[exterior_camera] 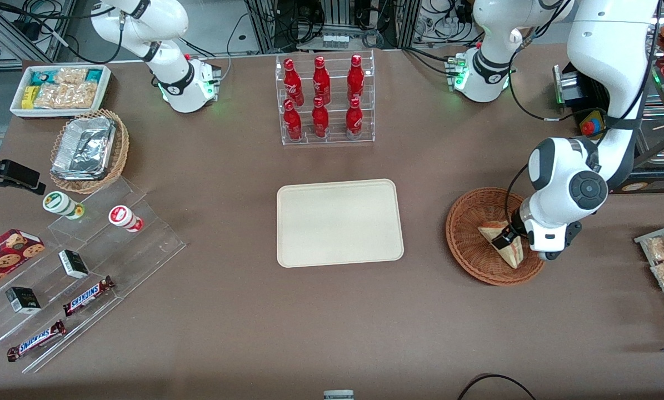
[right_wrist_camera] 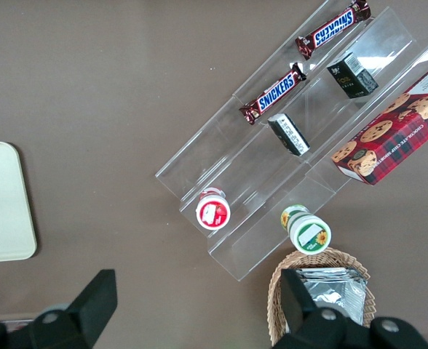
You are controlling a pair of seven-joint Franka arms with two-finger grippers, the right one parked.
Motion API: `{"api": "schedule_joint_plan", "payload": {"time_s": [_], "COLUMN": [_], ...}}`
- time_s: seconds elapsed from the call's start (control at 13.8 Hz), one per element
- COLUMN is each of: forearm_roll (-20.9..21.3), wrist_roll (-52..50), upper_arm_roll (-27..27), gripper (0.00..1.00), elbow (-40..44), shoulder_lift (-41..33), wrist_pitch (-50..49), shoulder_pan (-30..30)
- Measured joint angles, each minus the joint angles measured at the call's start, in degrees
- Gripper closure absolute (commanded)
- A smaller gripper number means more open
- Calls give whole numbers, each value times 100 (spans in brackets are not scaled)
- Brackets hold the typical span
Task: Place sandwich from basket to tray
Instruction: 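Lower the left gripper and close it on the wrapped sandwich, then lift the sandwich and carry it over the beige tray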
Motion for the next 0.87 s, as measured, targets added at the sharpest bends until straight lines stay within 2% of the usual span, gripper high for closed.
{"api": "schedule_joint_plan", "payload": {"time_s": [0.07, 0.44, 0.73, 0.87], "forearm_roll": [0, 0, 0, -1], "wrist_roll": [0, 0, 1, 5], "upper_arm_roll": [0, 0, -52, -271], "gripper": [100, 100, 100, 100], "elbow": [2, 78, 403, 589], "shoulder_lift": [28, 13, -417, -664], "wrist_pitch": [0, -79, -971, -1596], "shoulder_pan": [0, 0, -8, -16]}}
